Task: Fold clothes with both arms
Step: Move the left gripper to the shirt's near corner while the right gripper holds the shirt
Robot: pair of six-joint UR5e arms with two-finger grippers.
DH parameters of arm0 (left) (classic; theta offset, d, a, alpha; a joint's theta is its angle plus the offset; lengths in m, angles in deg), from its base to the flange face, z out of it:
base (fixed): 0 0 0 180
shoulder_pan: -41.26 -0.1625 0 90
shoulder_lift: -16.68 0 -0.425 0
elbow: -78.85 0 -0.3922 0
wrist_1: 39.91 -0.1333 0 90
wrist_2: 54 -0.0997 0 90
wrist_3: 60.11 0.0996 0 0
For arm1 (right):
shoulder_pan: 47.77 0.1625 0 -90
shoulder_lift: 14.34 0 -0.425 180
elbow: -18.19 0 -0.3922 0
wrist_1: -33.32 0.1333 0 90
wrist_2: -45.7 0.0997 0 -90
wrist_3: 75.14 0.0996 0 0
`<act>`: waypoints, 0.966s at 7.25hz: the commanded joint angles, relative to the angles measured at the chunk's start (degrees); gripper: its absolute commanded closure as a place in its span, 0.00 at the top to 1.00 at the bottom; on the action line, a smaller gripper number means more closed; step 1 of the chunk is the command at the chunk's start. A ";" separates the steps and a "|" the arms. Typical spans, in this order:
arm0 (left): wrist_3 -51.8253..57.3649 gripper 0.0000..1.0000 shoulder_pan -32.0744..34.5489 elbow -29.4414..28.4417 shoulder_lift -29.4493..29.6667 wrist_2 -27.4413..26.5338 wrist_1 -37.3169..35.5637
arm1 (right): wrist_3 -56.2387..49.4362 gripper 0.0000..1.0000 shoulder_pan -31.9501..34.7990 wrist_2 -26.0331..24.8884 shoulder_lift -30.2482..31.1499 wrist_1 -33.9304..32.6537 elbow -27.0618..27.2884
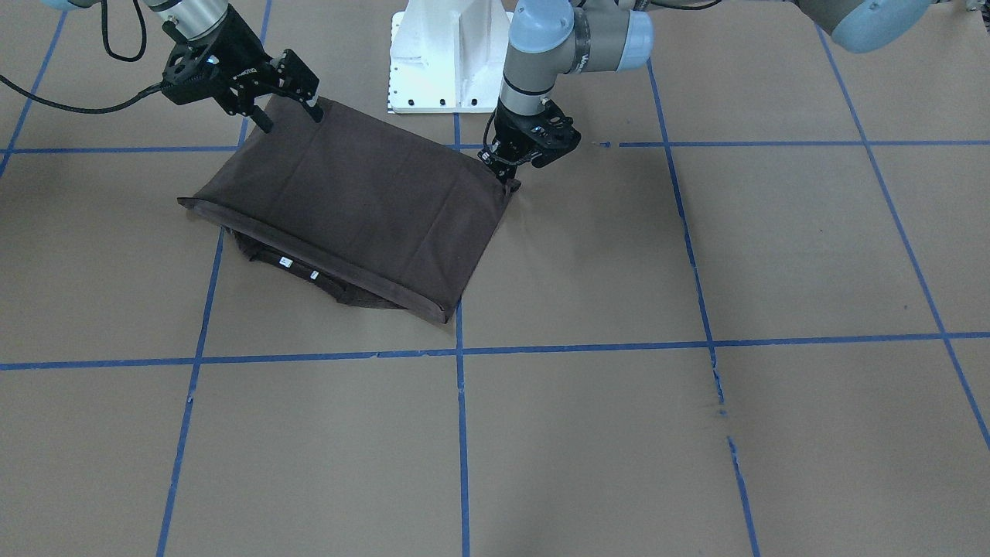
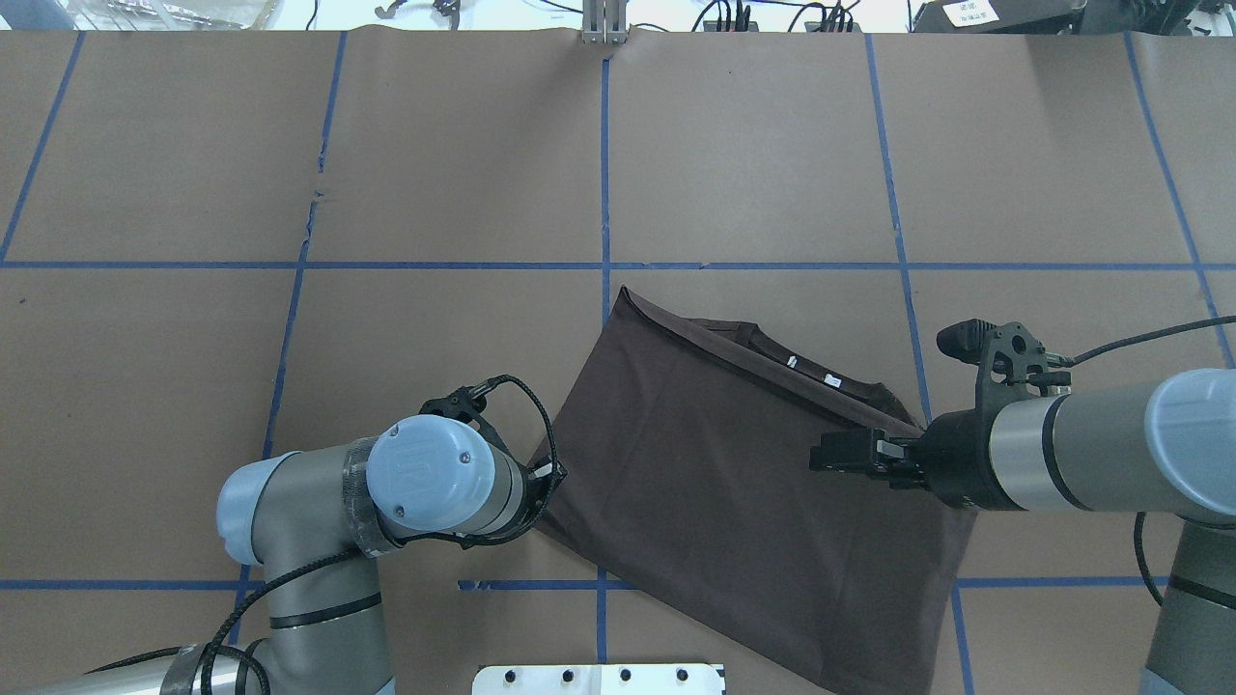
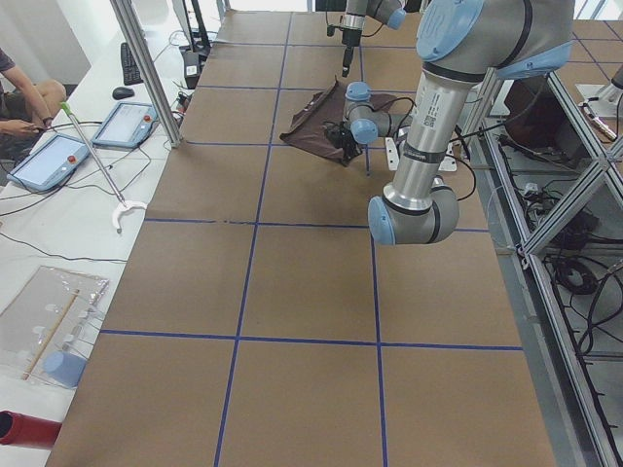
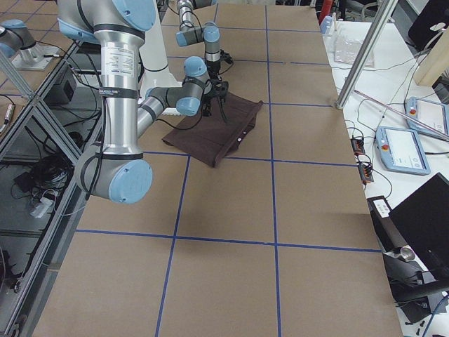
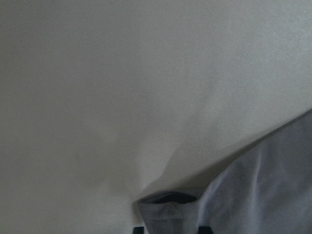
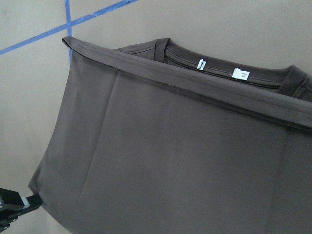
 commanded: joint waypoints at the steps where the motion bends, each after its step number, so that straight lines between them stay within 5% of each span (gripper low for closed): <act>1: 0.65 0.00 0.83 0.14 -0.08 -0.01 -0.06 | 0.11 1.00 0.01 0.00 0.00 0.00 -0.09; 6: 11.97 0.00 11.99 -1.88 -0.16 0.16 -2.26 | 0.20 1.00 0.01 0.00 0.00 0.00 -0.18; 7: 12.08 0.95 11.73 -2.06 0.01 0.42 -2.09 | 0.20 1.00 0.01 0.00 0.00 0.00 -0.26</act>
